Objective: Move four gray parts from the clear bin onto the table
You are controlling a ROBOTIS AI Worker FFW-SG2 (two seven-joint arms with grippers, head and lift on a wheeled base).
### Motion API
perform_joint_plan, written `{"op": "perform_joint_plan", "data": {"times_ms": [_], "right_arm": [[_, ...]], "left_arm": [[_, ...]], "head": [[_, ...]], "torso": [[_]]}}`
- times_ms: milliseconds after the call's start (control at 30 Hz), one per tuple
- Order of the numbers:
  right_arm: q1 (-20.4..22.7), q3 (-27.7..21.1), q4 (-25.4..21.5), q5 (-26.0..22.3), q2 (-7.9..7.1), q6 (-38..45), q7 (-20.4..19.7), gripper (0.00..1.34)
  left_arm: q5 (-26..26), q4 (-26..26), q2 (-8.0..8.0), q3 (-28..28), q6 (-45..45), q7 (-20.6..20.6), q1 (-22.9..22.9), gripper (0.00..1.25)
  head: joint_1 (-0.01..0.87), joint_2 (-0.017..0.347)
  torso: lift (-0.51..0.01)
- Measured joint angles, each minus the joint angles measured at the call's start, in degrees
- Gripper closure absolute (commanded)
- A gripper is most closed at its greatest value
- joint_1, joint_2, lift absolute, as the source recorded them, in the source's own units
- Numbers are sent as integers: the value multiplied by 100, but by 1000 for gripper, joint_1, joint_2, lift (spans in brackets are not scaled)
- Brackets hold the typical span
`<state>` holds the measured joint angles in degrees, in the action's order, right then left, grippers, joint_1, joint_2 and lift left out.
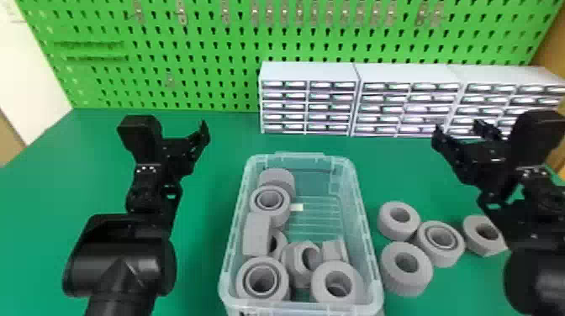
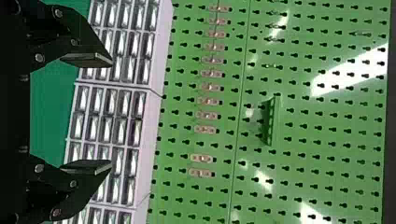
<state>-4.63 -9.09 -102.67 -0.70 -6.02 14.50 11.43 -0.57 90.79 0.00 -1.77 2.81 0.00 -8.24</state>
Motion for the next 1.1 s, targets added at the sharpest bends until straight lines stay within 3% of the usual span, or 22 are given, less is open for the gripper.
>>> {"op": "perform_joint_plan", "data": {"times_ms": [1100], "right_arm": [[18,6,-25,0,14,0,1,492]], "left_arm": [[-5,0,0,-24,0,0,15,295]], "head": [[693,72]], "torso": [[-52]]}}
